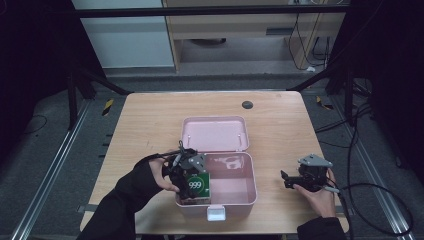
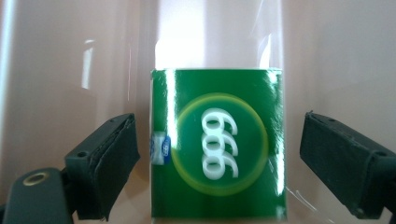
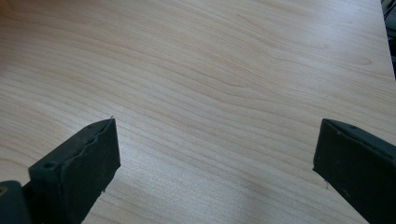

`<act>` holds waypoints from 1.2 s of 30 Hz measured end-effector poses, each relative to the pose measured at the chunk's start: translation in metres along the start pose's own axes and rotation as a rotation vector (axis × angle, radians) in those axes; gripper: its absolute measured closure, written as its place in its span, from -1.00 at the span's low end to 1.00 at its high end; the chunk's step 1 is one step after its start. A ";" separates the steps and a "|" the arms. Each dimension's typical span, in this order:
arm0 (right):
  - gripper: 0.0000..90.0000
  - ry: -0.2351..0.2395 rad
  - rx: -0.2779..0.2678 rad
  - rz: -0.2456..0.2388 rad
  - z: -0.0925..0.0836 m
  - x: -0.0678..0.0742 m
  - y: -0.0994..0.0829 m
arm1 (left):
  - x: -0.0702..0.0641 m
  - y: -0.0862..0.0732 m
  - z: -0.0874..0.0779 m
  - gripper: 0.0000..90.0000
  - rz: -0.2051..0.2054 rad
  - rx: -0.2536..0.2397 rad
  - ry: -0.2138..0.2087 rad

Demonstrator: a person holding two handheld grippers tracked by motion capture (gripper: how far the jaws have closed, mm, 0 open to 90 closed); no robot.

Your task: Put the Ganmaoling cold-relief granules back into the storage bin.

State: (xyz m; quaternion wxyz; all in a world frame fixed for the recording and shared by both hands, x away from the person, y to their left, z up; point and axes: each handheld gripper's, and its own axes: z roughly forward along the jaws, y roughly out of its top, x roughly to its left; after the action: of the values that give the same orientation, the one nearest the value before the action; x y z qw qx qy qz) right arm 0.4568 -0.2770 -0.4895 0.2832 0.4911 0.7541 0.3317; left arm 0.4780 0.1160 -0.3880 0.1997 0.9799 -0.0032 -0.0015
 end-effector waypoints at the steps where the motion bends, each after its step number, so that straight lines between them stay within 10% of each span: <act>1: -0.99 0.001 -0.002 0.000 0.000 0.000 0.000 | 0.000 -0.001 -0.003 -0.73 -0.002 -0.008 0.002; 22: -0.96 -0.010 -0.007 0.011 -0.002 -0.001 0.000 | -0.006 -0.024 -0.072 -0.48 -0.117 -0.241 0.153; 36: -0.94 -0.007 -0.007 0.012 -0.002 0.000 0.000 | -0.012 -0.078 -0.093 -0.40 -0.342 -0.375 0.337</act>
State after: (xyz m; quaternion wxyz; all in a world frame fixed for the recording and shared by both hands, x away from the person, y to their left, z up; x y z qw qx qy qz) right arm 0.4552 -0.2778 -0.4883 0.2855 0.4958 0.7490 0.3342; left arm 0.4666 0.2239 -0.3328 0.3716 0.8987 0.1954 0.1269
